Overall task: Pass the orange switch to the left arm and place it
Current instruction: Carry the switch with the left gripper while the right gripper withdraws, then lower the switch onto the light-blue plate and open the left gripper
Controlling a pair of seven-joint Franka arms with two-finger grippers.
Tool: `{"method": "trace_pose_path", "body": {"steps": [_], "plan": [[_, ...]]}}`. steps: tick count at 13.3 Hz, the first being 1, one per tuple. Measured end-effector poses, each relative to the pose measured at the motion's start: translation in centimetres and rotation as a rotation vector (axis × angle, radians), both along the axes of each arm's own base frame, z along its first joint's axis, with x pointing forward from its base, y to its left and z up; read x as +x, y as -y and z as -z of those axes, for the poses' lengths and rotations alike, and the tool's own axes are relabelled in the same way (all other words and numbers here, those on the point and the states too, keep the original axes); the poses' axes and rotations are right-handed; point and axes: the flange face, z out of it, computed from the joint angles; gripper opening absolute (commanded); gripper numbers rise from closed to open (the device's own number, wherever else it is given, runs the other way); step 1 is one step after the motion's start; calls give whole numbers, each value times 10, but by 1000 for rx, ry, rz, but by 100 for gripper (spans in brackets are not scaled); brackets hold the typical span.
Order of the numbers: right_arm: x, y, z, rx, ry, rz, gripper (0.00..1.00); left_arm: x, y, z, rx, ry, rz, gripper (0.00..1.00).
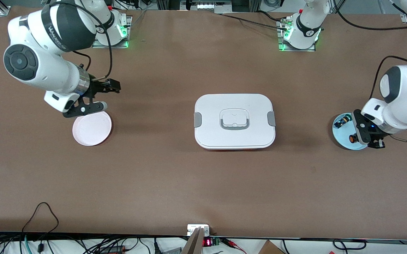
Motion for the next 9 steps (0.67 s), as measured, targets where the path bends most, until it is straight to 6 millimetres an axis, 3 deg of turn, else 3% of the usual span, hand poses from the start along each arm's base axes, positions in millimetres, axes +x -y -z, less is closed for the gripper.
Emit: {"method": "trace_pose_path", "body": {"steps": [2, 5, 7, 9], "plan": [[12, 38, -16, -73, 48, 61, 100, -1, -26, 34, -30, 11, 11, 27], [21, 97, -22, -61, 47, 172, 100, -6, -49, 66, -59, 6, 26, 29], [23, 109, -26, -58, 53, 194, 100, -12, -60, 77, -71, -14, 68, 29], [27, 108, -44, -50, 92, 196, 100, -26, -70, 92, -85, -45, 77, 31]]}}
